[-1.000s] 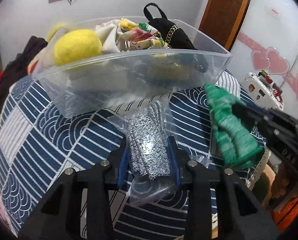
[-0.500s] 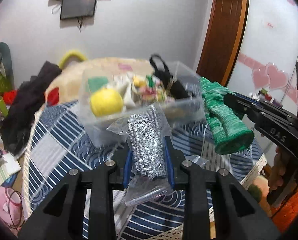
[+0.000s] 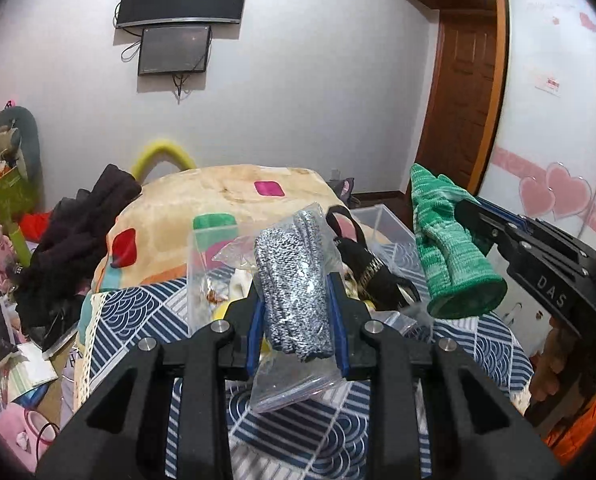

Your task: Organize soft objects

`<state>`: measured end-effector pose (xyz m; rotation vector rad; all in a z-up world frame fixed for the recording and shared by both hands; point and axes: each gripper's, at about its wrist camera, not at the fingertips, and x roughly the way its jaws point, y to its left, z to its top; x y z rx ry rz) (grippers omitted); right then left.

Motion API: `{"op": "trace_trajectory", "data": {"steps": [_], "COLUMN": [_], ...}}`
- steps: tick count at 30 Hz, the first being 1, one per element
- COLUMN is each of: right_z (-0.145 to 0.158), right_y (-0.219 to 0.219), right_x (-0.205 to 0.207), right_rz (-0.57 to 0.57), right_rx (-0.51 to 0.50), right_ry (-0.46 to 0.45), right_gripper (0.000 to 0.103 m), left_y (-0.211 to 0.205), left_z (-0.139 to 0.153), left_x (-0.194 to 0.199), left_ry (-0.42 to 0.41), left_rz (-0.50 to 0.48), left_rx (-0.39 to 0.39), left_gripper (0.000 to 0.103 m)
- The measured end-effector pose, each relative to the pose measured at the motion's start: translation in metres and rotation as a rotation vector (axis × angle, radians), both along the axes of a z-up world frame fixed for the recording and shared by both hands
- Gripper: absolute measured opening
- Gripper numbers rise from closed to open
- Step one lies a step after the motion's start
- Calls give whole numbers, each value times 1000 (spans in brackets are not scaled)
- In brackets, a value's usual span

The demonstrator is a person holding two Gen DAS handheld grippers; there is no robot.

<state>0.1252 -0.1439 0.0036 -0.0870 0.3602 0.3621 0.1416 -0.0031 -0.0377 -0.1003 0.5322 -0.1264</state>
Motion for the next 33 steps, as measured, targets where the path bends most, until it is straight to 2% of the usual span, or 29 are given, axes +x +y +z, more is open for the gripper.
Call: {"op": "trace_trajectory", "data": {"steps": [6,15,20,24,26,28,33], "right_z": [-12,-50,-53,-45,-41,-36,-20], "right_y": [12,26,26,19,16,13,4], "right_x": [20,46,49,47,43,42,27], "right_rz": [8,24,36,31,39,42,51], "right_rx": [-13,-67,-83,-73,-61,-44,-12], "right_ry": [30,153,189,193,195,190,139], "right_gripper": [14,14,18,20,25,36,46], "left_y": [-1,-8,-12,-10,-9,-9,-8], "left_z": [-12,-49,-51,-46,-41,-36,-14], "left_x": [35,80,77,69,62,55,27], "left_ry": [53,157,159,154,138,123,45], "left_rz": [-9,-23,-27,-24,-27,-35,-32], "left_rx": [-32,-36,-28,-40,-45,-49,-39], "left_gripper": [29,29,33,41,44,46,58]}}
